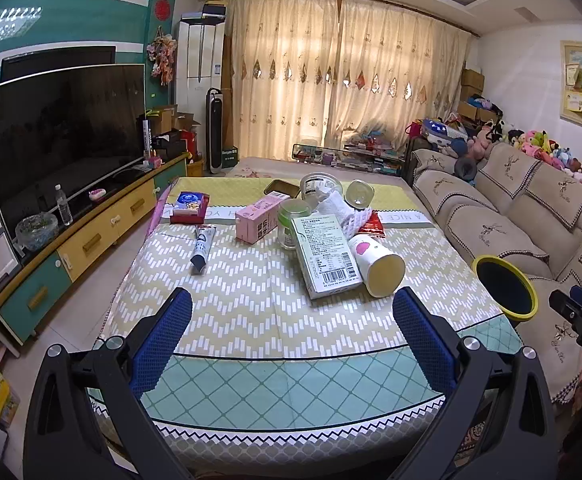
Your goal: Collect trash
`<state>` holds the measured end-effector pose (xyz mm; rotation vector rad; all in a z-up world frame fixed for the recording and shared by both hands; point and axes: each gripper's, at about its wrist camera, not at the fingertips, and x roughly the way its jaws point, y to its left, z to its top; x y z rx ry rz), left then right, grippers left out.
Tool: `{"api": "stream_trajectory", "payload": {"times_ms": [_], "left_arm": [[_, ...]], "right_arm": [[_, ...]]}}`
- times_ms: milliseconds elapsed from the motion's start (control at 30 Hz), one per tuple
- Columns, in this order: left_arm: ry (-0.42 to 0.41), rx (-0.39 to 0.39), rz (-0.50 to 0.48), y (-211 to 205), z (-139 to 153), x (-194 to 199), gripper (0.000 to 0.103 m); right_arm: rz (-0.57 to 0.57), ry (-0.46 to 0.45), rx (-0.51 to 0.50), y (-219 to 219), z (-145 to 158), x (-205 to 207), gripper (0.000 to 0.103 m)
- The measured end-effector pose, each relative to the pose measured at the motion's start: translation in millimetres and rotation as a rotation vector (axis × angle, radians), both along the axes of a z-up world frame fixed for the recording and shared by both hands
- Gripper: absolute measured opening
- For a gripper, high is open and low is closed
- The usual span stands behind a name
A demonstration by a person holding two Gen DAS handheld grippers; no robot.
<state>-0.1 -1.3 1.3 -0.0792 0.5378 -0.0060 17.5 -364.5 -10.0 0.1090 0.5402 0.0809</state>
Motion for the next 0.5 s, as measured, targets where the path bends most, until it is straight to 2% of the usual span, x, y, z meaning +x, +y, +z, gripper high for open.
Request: {"api": "stream_trajectory", "payload": {"times_ms": [500], "left_arm": [[0.012,-0.021,-0.002,5.4,-5.6,1.8,0.099]], "right_arm": [[0.021,0.02,0.007,5.8,-3.2,3.7,0.097]]}}
